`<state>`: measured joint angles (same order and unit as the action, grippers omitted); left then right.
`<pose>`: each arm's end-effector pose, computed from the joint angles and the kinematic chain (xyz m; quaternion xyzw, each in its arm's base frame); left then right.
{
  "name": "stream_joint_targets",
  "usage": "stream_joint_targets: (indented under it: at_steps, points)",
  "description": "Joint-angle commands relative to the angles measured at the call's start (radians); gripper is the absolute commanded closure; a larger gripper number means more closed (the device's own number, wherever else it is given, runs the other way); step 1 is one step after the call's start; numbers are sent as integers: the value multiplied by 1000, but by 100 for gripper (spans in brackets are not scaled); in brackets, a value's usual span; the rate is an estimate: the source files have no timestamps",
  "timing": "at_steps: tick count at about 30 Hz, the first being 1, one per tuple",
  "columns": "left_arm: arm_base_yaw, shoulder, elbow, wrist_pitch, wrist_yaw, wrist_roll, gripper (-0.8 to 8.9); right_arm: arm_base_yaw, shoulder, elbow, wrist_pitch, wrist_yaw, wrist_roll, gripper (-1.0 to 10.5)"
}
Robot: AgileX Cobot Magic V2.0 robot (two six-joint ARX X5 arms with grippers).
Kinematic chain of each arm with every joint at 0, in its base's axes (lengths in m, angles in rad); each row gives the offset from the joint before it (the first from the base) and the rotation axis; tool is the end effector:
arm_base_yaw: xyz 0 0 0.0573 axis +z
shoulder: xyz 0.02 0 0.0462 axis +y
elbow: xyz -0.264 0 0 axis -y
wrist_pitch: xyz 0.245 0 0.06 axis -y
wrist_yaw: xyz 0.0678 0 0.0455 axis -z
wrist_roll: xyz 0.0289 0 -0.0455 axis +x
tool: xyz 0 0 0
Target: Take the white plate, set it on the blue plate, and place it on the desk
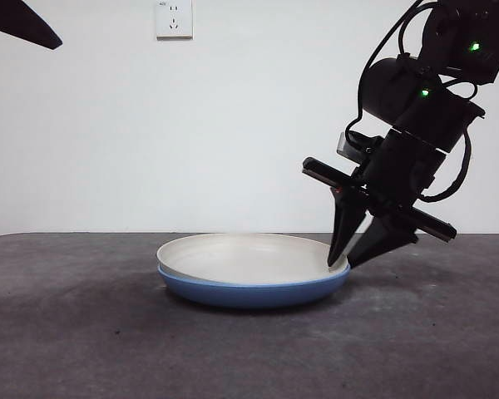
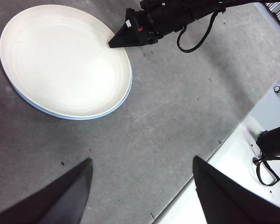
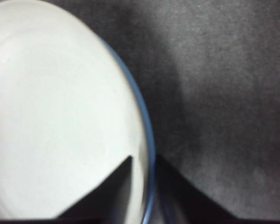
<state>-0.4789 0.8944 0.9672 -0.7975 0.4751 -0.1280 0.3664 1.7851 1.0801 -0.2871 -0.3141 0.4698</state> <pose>0.1401 -0.0876 0.3251 -0.0525 0.3812 -0.4058 0.8290 0.3271 0.1351 0.1686 0.1809 0.5310 0.1747 0.8092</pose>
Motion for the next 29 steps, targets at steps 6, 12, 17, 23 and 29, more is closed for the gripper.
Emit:
stream_joint_targets:
  at_steps: [6, 12, 17, 23, 29]
  points:
    - [-5, 6, 8, 3, 5, 11, 474, 11, 10, 22, -17, -2, 5, 665]
    - [-5, 6, 8, 3, 5, 11, 474, 11, -82, 22, -37, 10, -26, 662]
    - [-5, 6, 8, 3, 5, 11, 474, 13, -226, 22, -107, 41, -90, 662]
    - [-5, 6, 8, 3, 5, 11, 474, 45, -434, 22, -241, 42, -208, 662]
    - [-5, 6, 8, 5, 5, 11, 474, 93, -600, 22, -435, 23, -308, 662]
